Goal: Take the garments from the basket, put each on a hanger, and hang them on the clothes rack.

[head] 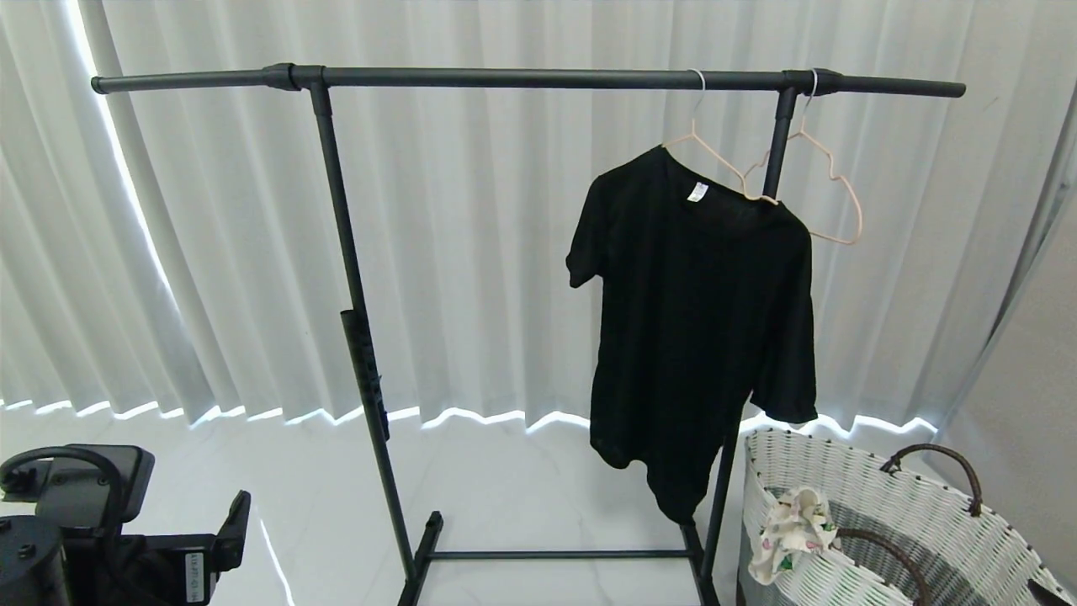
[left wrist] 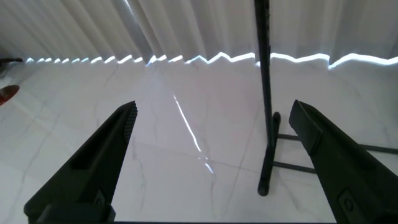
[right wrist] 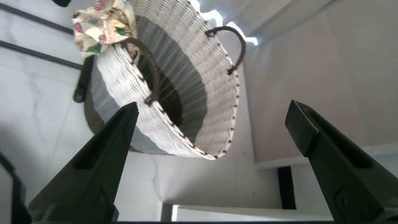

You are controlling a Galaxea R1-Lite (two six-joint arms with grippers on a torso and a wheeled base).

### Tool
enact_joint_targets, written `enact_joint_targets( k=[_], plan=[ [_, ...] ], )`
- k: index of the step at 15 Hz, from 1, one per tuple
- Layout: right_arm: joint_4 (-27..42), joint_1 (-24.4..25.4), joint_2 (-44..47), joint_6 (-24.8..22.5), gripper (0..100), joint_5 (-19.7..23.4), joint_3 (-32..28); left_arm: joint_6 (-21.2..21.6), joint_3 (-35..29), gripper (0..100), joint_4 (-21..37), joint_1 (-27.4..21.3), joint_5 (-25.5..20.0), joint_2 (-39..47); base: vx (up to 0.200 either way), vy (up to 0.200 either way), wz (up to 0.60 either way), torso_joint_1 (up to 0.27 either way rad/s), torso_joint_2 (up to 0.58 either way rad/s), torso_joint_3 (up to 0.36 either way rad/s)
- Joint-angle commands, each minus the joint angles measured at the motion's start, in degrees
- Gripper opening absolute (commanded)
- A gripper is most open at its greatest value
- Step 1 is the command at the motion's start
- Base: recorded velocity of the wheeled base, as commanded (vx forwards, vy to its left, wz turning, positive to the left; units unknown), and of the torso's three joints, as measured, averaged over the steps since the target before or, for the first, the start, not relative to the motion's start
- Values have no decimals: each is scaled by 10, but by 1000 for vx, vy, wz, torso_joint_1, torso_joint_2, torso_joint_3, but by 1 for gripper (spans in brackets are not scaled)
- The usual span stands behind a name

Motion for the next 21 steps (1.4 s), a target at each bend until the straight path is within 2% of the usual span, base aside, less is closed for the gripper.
enact_joint_targets(
  k=[1,3,4,7,11,13,15,18,21],
  plan=[
    [0,0,5,0,100,5,1,0,0,100,0,0,-3,-1,200,0,0,-2,2,2],
    [0,-3,32,-1,100,65,-7,1,0,100,0,-14,-5,1,200,0,0,5,-2,-2],
    [1,-6,40,-2,100,70,-10,1,0,100,0,-16,-5,1,200,0,0,12,7,2],
    [1,-17,157,-10,100,77,-34,7,0,100,0,-16,-5,3,200,0,0,5,4,4],
    [-46,-36,289,-8,100,113,-49,16,0,100,0,-21,-5,2,0,0,0,0,0,0],
    [-49,-36,330,-11,100,140,-46,15,0,100,0,-31,-5,2,0,0,0,0,0,0],
    [-77,-36,378,-20,100,145,-47,16,0,100,0,-46,-5,2,0,0,0,0,0,0],
    [-173,-52,461,-94,100,152,-50,16,0,100,0,-87,10,-2,0,0,0,0,0,0],
    [-231,-105,514,-187,100,150,-53,15,0,100,0,-89,10,6,0,0,0,0,0,0]
  ],
)
